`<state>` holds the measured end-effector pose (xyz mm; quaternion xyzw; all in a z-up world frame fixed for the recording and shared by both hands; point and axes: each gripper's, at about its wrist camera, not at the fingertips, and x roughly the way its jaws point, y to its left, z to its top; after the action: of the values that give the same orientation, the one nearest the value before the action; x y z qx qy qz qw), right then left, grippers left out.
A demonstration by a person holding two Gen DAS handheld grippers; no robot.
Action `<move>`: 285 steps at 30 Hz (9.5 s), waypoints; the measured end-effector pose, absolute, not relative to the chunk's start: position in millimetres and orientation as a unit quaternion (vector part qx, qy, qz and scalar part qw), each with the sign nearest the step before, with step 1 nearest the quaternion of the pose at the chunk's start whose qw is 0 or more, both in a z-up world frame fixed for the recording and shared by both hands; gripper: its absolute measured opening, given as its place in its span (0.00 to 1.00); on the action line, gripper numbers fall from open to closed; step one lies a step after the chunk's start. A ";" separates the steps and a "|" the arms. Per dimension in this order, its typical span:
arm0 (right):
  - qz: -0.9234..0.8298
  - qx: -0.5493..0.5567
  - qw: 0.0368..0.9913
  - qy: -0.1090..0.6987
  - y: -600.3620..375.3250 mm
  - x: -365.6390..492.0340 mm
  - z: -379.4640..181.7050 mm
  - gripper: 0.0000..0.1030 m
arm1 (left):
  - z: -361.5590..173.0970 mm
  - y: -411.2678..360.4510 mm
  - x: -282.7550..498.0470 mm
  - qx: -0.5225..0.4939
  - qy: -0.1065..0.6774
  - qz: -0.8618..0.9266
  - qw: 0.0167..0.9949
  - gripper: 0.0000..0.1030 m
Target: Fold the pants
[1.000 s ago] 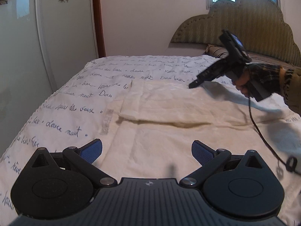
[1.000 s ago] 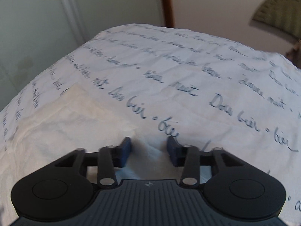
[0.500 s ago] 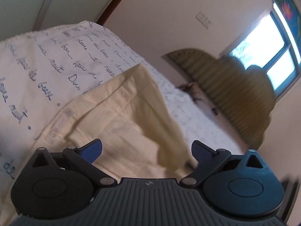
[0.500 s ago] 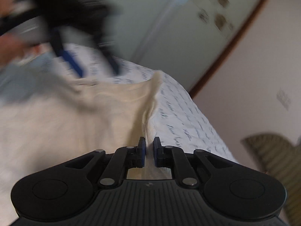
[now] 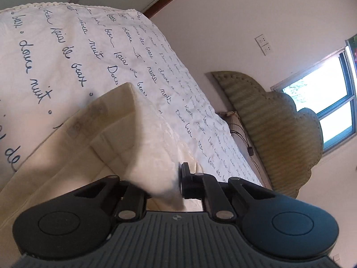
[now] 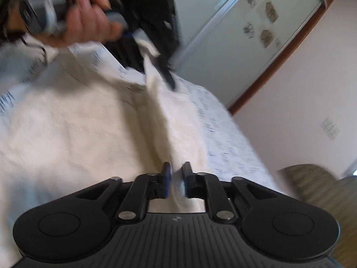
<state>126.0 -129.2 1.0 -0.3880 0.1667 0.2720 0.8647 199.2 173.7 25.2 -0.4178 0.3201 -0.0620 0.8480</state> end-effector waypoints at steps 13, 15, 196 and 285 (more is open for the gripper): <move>0.139 -0.454 0.849 0.230 -181.7 174.4 -11.8 0.17 | 37.9 173.1 163.4 -0.390 0.303 -0.070 0.867 0.08; 0.140 -0.461 0.842 0.243 -183.2 177.0 -14.5 0.07 | 37.9 174.3 160.4 -0.387 0.307 -0.071 0.867 0.08; -0.223 -0.031 0.917 0.330 -443.1 87.0 27.6 0.06 | -65.0 -165.9 41.0 0.160 0.238 -0.534 0.795 0.14; -0.056 0.059 0.904 0.419 -423.8 -25.3 -3.8 0.25 | -33.0 -165.3 63.5 0.173 0.258 -0.424 0.851 0.68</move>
<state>-25.3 -423.8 -3.8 0.0586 0.4193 -0.0557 0.9042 63.5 -165.3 -33.0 0.1730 0.2581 -0.4243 0.8506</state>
